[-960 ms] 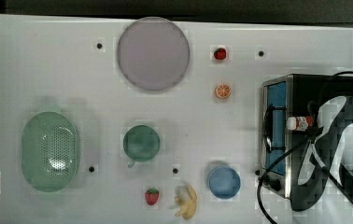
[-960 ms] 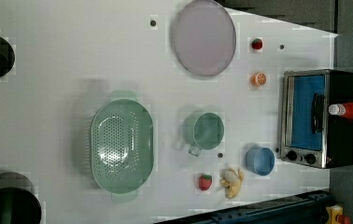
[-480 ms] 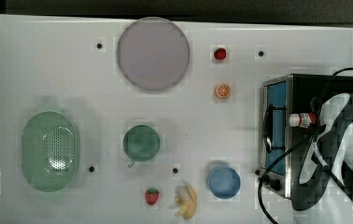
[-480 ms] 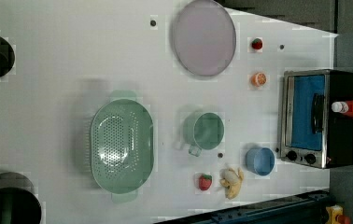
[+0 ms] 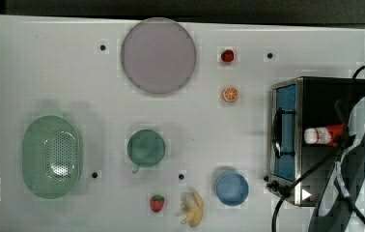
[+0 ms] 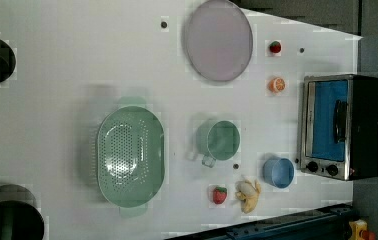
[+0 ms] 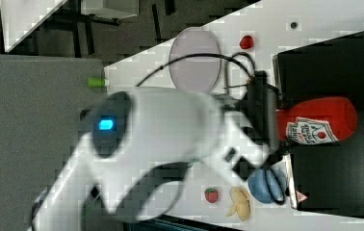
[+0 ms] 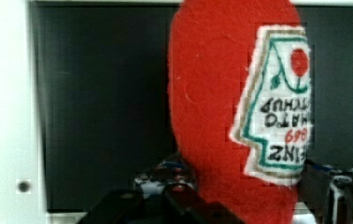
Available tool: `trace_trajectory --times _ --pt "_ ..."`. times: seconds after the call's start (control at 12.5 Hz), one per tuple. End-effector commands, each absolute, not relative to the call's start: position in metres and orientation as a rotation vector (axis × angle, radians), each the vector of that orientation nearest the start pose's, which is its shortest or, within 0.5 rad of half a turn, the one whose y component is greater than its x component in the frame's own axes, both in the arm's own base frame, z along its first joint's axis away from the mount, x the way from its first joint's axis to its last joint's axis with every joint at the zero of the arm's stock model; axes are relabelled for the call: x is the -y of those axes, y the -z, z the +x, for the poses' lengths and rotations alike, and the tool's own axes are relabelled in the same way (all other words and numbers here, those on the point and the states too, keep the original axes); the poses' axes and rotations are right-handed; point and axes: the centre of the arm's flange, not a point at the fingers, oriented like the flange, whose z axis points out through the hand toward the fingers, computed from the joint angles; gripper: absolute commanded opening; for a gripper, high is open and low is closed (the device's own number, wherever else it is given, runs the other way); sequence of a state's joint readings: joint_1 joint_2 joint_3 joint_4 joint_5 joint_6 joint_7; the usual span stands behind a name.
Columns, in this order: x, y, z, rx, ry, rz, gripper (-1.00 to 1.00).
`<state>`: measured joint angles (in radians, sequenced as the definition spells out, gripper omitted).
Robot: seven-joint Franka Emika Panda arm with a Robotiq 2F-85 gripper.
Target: Pick Ketchup from oven and place it on table.
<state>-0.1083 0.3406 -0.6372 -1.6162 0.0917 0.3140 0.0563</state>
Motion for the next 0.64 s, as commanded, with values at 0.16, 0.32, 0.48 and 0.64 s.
trace_trajectory --times 0.16,0.32,0.48,0.64 --pt "0.308 -0.568 0.554 -2.057 0.183 -2.422 0.27" --pt "0.257 -0.575 0.562 -1.939 0.066 -2.498 0.27" --pt "0.205 -0.577 0.569 -1.82 -0.04 -2.575 0.27" --pt "0.147 -0.574 0.58 -1.684 -0.113 -2.662 0.27"
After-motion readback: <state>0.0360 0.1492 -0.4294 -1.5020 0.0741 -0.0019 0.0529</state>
